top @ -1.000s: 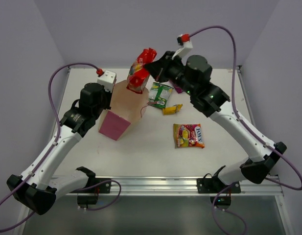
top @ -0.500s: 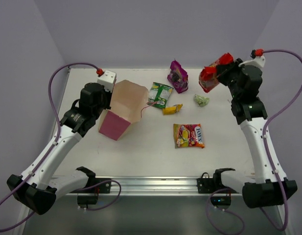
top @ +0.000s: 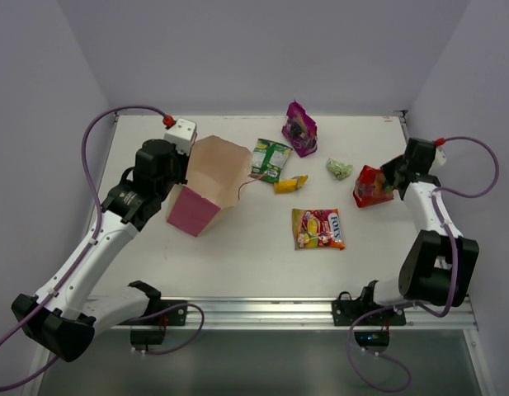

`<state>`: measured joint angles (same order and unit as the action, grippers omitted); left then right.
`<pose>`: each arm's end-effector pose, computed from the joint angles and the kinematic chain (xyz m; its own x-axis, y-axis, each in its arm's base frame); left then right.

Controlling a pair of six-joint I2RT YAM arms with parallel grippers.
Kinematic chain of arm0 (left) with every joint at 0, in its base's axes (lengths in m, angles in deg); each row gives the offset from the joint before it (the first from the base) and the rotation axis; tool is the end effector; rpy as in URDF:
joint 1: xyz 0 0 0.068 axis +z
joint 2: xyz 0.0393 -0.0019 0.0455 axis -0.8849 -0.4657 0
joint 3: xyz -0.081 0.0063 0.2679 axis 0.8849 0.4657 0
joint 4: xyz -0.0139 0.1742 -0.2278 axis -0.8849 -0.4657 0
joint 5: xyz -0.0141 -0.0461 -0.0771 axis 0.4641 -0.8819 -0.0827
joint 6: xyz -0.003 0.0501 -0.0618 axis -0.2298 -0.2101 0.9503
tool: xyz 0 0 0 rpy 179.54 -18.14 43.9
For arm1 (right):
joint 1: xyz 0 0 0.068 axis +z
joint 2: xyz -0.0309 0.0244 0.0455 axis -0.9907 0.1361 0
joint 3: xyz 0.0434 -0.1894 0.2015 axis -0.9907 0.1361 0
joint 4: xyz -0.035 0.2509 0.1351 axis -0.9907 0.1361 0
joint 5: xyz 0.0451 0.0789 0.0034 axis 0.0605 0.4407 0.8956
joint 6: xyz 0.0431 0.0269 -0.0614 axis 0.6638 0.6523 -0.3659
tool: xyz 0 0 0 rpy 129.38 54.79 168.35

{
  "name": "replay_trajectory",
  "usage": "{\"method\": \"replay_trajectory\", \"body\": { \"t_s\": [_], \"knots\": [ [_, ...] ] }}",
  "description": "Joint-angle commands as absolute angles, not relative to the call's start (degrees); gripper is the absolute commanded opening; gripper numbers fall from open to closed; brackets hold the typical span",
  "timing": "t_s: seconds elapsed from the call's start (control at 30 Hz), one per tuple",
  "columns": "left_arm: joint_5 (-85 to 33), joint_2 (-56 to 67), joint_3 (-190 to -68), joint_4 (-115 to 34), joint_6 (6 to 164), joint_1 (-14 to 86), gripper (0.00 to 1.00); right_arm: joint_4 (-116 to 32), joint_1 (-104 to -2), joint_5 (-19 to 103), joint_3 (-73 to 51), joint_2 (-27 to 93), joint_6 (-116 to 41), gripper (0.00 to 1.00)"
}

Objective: Take the snacks out of the paper bag

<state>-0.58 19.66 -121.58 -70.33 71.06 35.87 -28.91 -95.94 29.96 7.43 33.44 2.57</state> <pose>0.2639 -0.1085 0.3719 -0.3549 0.2158 -0.9096 0.1993 0.9681 0.1519 0.3520 -0.0920 0.2361 -0.1926 0.7971 -0.5724 0.6451 0.5423 0.5382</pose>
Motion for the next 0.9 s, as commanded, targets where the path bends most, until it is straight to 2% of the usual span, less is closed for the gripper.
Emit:
{"method": "replay_trajectory", "body": {
  "t_s": [0.0,0.03,0.07,0.17,0.23,0.43,0.53,0.6,0.67,0.87],
  "knots": [
    [-0.48,21.14,-122.44,-64.93,70.73,35.79,0.00,-30.43,-96.24,30.63,6.06,32.48,4.22,0.26],
    [-0.48,21.14,-122.53,-64.93,70.73,35.79,0.00,-29.71,-96.16,30.71,5.71,31.51,3.34,0.36],
    [-0.74,21.14,-122.53,-64.84,70.73,35.79,0.00,-29.09,-96.07,30.80,4.92,30.29,2.20,0.55],
    [-1.27,21.14,-122.62,-64.58,70.47,35.79,0.00,-27.07,-94.75,32.11,3.43,23.61,-0.78,0.77],
    [-1.71,21.14,-122.62,-64.14,70.38,35.79,0.00,-26.45,-91.61,33.61,2.46,19.14,-2.72,0.83],
    [-2.50,21.14,-122.44,-63.52,68.89,35.79,0.00,-28.46,-73.24,35.88,-0.53,13.05,-12.91,0.85],
    [-3.64,21.23,-122.79,-63.26,68.54,35.79,0.00,-34.44,-65.67,47.99,-2.28,13.13,-20.64,0.85],
    [-5.05,21.50,-122.80,-62.73,68.19,35.79,0.00,-33.23,-60.16,55.29,-5.61,17.25,-23.37,0.85],
    [-6.45,22.02,-122.45,-61.94,67.75,35.79,0.00,-30.25,-52.79,55.76,-11.31,21.63,-29.08,0.84],
    [-9.97,22.55,-121.83,-60.97,67.31,35.79,0.00,-25.33,-40.18,59.10,-24.42,32.98,-38.06,0.79]
  ]
}}
